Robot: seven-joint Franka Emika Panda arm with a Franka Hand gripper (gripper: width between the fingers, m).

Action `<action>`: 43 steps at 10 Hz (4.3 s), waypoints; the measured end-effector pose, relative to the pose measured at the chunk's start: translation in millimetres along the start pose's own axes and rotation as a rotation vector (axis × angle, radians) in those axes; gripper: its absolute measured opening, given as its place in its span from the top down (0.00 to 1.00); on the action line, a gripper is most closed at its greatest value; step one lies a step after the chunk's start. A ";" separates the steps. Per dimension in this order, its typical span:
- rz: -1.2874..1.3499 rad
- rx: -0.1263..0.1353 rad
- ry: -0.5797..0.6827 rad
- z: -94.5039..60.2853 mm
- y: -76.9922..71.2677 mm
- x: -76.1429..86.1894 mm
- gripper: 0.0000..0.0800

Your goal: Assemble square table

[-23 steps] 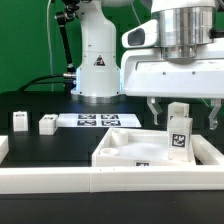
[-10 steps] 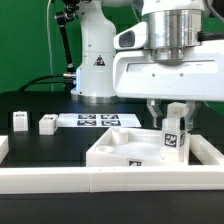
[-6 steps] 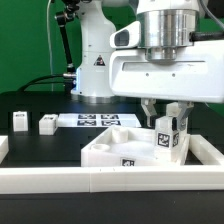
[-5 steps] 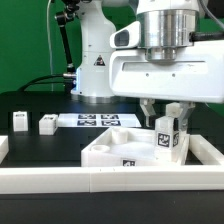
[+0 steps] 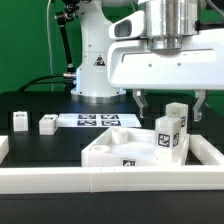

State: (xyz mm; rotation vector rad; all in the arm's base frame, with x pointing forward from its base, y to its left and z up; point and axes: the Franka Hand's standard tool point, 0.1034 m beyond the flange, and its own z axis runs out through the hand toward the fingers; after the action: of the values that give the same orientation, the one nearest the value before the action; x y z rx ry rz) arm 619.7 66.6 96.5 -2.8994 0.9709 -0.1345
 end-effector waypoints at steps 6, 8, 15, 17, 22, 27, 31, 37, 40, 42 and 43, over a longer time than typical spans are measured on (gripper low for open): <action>-0.232 -0.023 -0.010 0.1 19.0 -0.2 0.19; -0.407 -0.030 -0.051 -8.7 36.0 4.0 0.19; -0.485 -0.030 -0.055 -11.2 64.0 2.6 0.19; -0.556 -0.046 -0.047 -6.8 114.5 10.4 0.19; -0.559 -0.055 -0.048 -1.7 129.6 13.8 0.19; -0.367 -0.095 -0.030 28.6 133.8 -11.1 0.19; -0.301 -0.091 -0.025 34.9 152.8 -9.3 0.19; -0.193 -0.057 0.009 48.9 138.2 -19.4 0.19; -0.195 -0.058 0.013 48.6 139.6 -17.8 0.19; -0.164 -0.044 0.016 49.0 143.5 -16.4 0.19; -0.157 -0.039 0.023 50.4 143.6 -17.6 0.19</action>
Offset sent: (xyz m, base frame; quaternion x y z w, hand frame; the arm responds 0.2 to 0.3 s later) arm -0.0154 0.0002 -0.0066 -0.0561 0.0147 -0.1646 0.9846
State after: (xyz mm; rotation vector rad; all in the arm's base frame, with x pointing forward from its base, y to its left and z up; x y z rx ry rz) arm 525.6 -34.6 30.5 -3.0140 0.7568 -0.1605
